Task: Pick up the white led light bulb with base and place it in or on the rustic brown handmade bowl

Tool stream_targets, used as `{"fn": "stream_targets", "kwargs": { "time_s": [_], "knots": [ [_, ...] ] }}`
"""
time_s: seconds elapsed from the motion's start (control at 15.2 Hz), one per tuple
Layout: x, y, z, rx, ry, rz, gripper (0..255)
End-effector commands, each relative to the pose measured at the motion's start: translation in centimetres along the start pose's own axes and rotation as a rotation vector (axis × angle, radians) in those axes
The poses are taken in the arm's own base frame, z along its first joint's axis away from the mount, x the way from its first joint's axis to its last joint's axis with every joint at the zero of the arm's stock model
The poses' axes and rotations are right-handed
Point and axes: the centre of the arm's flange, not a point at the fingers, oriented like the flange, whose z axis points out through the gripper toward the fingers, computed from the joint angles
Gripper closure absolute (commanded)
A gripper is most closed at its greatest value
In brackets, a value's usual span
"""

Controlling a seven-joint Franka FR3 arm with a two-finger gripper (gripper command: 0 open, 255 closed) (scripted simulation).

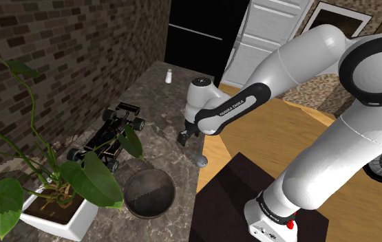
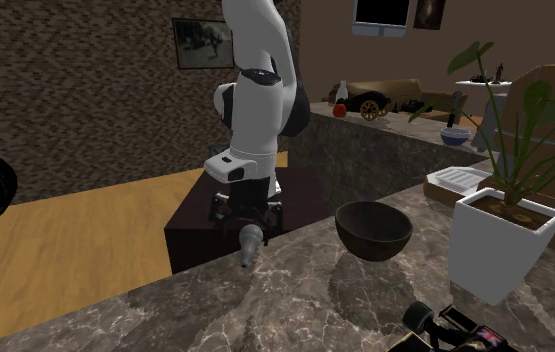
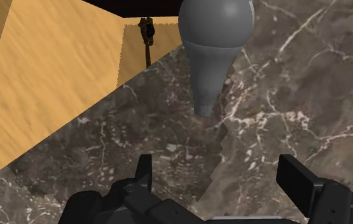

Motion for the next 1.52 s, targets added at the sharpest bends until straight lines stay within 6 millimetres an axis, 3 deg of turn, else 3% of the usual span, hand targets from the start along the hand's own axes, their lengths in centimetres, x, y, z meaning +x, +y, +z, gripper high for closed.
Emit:
{"fn": "stream_targets", "kwargs": {
  "time_s": [0.0,0.07,0.66,0.73,1.19,1.45],
  "knots": [
    [0.0,0.0,0.0,0.000,0.000,0.000,0],
    [0.0,0.0,0.0,0.000,0.000,0.000,255],
    [0.0,0.0,0.0,0.000,0.000,0.000,255],
    [0.0,0.0,0.0,0.000,0.000,0.000,0],
    [-7.6,-1.5,2.4,-0.040,-0.082,-0.080,0],
    [-7.8,-1.4,4.5,-0.040,-0.082,-0.080,0]
  ]
}}
